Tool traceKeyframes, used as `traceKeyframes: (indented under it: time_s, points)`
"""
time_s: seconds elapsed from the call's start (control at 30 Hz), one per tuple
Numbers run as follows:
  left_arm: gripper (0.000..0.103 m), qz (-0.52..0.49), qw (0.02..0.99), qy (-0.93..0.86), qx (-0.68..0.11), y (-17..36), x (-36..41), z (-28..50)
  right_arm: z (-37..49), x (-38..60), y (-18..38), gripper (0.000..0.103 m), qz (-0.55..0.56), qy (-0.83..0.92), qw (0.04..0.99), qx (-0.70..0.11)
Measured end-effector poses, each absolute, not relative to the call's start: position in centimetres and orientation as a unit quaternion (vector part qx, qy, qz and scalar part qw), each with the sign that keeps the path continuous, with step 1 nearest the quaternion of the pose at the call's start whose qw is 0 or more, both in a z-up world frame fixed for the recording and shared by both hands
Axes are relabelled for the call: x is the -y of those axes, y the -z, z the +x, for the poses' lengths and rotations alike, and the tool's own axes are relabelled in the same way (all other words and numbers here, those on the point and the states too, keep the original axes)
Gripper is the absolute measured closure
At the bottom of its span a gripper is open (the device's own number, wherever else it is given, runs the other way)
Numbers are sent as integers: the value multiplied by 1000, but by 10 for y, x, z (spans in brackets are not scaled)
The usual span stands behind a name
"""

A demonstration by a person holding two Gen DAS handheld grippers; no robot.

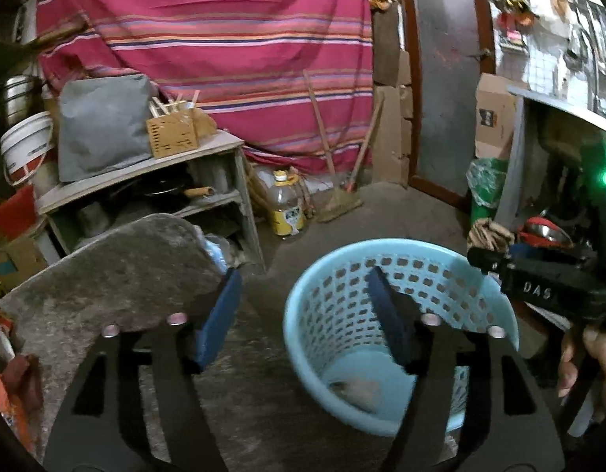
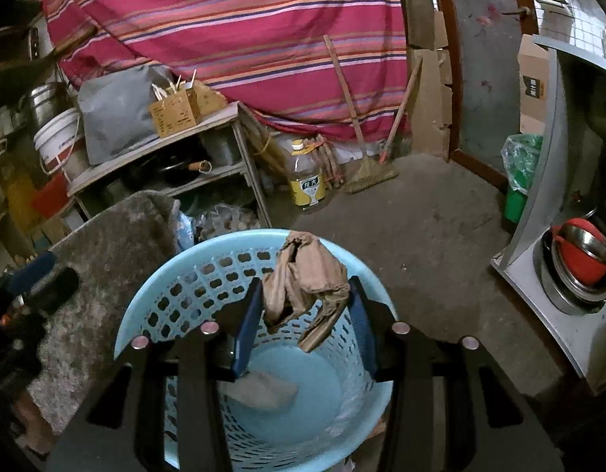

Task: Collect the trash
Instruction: 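Carry both items to the blue basket and open both tools to drop them, then return the left tool to the table and grasp the blue plastic bag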

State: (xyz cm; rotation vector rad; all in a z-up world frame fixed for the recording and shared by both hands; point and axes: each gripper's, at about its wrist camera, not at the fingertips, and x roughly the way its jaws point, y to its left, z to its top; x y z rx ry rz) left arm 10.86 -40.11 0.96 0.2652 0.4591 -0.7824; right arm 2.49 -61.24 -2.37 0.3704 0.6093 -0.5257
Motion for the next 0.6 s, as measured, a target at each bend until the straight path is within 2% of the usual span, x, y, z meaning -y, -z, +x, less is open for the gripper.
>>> traceKeyframes:
  time_s: [0.13, 0.17, 0.27, 0.3, 0.33, 0.37, 0.5, 0.6]
  points:
    - [8, 118, 907, 348, -206, -16, 374, 108, 39, 604, 31, 58, 177, 245, 902, -309]
    - [6, 118, 912, 338, -202, -16, 367, 107, 41, 602, 32, 58, 174, 244, 902, -312]
    - [6, 118, 914, 329, -206, -16, 346, 107, 49, 594, 35, 56, 170, 240, 901, -318]
    - [6, 116, 916, 324, -208, -15, 336, 108, 52, 591, 35, 44, 171, 240, 901, -318]
    - [6, 114, 917, 321, -209, -15, 329, 109, 53, 590, 34, 28, 170, 242, 901, -318]
    - [6, 112, 917, 319, -212, -15, 322, 110, 54, 587, 33, 23, 167, 248, 901, -315]
    - [6, 97, 921, 305, -222, -16, 289, 117, 56, 579, 23, 15, 156, 259, 903, -306]
    - [6, 88, 927, 292, -220, -20, 266, 118, 57, 571, 14, 14, 150, 261, 906, -297]
